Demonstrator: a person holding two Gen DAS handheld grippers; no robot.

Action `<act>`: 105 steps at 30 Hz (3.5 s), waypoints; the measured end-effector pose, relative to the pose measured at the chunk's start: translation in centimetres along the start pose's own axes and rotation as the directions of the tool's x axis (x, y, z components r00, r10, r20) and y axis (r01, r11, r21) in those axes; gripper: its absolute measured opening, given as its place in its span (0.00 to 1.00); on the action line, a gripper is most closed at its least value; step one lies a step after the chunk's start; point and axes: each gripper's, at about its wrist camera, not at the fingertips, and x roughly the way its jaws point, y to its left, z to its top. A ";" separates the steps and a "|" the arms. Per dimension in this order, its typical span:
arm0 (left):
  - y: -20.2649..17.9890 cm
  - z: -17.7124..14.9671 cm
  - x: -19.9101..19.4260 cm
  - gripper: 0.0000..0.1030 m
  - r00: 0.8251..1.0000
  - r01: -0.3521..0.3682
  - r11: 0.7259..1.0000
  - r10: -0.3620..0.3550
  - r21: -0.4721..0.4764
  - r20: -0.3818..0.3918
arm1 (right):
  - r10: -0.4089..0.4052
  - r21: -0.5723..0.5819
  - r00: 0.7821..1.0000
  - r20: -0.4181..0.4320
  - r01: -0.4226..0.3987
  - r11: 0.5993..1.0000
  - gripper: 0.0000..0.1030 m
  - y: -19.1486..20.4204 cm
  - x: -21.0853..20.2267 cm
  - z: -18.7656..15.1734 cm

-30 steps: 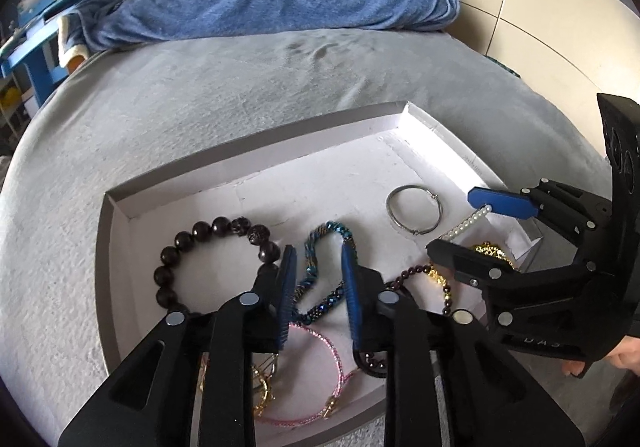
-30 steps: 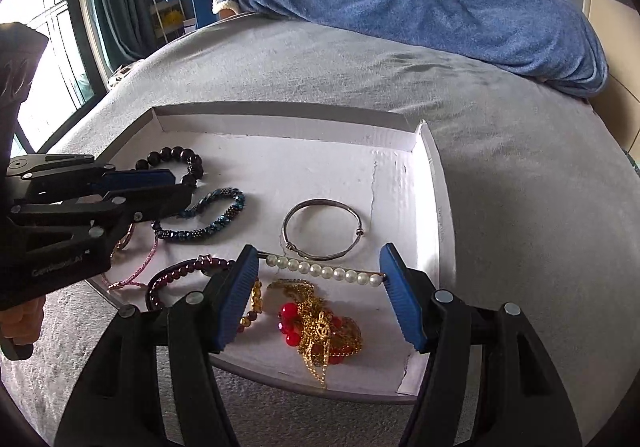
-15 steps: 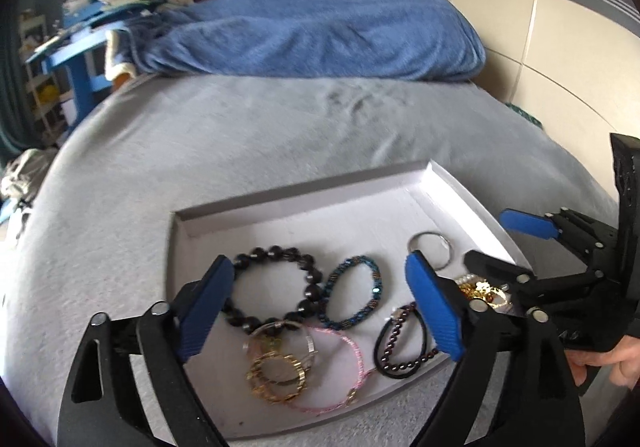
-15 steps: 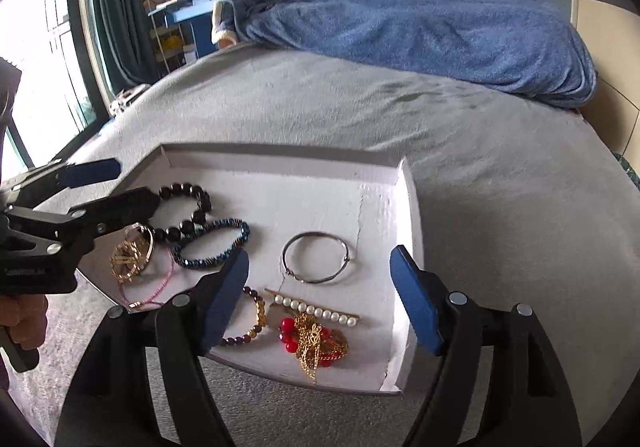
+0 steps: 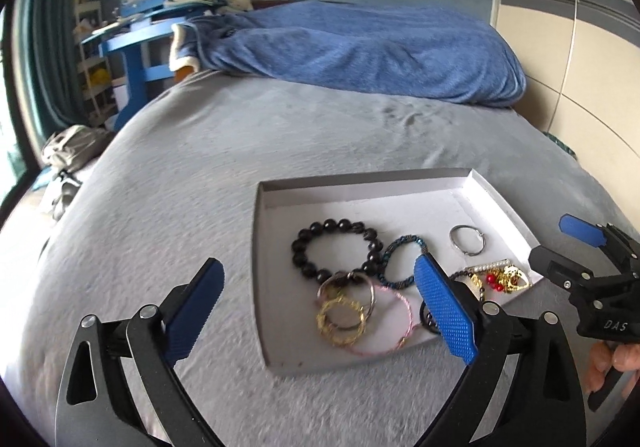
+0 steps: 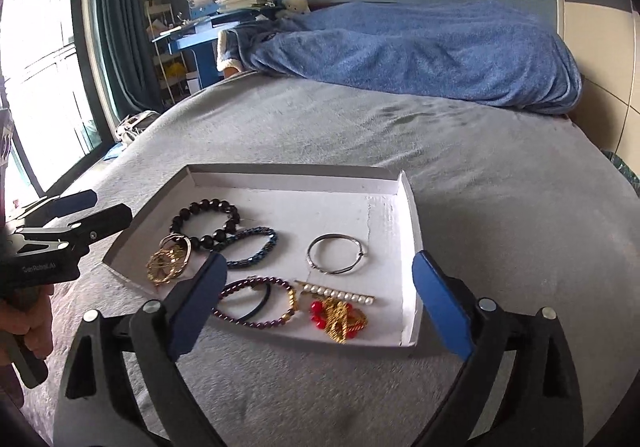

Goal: Organize jewelry

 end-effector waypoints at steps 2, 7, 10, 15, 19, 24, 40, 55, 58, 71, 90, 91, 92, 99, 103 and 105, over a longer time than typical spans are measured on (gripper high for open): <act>0.2 -0.9 -0.6 0.93 1.000 -0.014 1.000 0.014 -0.005 0.006 | 0.003 0.022 1.000 0.017 -0.003 1.000 0.92 0.1 -0.7 -0.7; 0.3 -2.9 -1.8 0.93 0.998 -0.057 0.998 0.058 -0.018 0.018 | 0.004 0.049 0.999 0.047 -0.006 0.999 0.94 0.6 -1.8 -2.5; 0.4 -4.1 -2.8 0.93 0.997 -0.067 0.997 0.068 -0.029 0.047 | 0.013 0.059 0.998 0.058 -0.017 0.998 0.94 0.9 -2.3 -3.6; 0.2 -6.0 -4.5 0.94 0.991 -0.091 0.995 0.094 -0.041 0.090 | 0.002 0.063 0.998 0.061 -0.005 0.998 0.95 1.1 -2.7 -5.2; -0.3 -7.4 -5.5 0.94 0.987 -0.099 0.995 0.102 -0.034 0.120 | -0.009 0.054 0.996 0.085 0.004 0.999 0.95 1.5 -3.3 -6.0; -0.9 -8.6 -6.5 0.94 0.979 -0.105 0.994 0.107 -0.020 0.172 | -0.024 0.040 0.989 0.149 0.018 0.999 0.95 2.0 -5.0 -6.7; -2.0 -10.0 -8.2 0.95 0.970 -0.066 0.998 0.062 0.008 0.234 | -0.066 0.055 0.974 0.217 0.055 0.997 0.95 2.3 -7.8 -8.6; -2.2 -10.0 -8.5 0.95 0.971 -0.062 0.998 0.059 0.006 0.232 | -0.068 0.050 0.975 0.209 0.059 0.997 0.95 2.6 -7.7 -8.6; -2.2 -10.1 -8.5 0.95 0.971 -0.062 0.998 0.059 0.007 0.232 | -0.069 0.051 0.975 0.210 0.059 0.997 0.95 2.6 -7.7 -8.6; -2.1 -10.1 -8.2 0.95 0.973 -0.062 0.998 0.060 0.002 0.223 | -0.067 0.045 0.975 0.212 0.059 0.997 0.95 2.7 -7.7 -8.5; -1.7 -10.3 -8.0 0.95 0.974 -0.059 0.998 0.059 -0.005 0.217 | -0.066 0.047 0.976 0.208 0.057 0.997 0.95 2.6 -7.7 -8.5; -1.7 -10.3 -8.0 0.95 0.974 -0.059 0.998 0.058 -0.004 0.217 | -0.066 0.047 0.976 0.208 0.057 0.997 0.95 2.6 -7.7 -8.5; -1.7 -10.4 -8.0 0.95 0.975 -0.059 0.998 0.058 -0.003 0.216 | -0.065 0.046 0.976 0.209 0.057 0.997 0.95 2.6 -7.7 -8.5; -1.7 -10.4 -7.9 0.95 0.975 -0.058 0.998 0.057 -0.003 0.215 | -0.064 0.045 0.976 0.208 0.056 0.997 0.95 2.6 -7.6 -8.5; -1.7 -10.4 -7.9 0.95 0.975 -0.054 0.999 0.054 -0.004 0.217 | -0.064 0.045 0.976 0.209 0.056 0.997 0.95 2.6 -7.6 -8.5; -1.7 -10.4 -7.8 0.95 0.975 -0.055 0.998 0.054 -0.004 0.215 | -0.065 0.045 0.976 0.209 0.056 0.997 0.95 2.6 -7.6 -8.5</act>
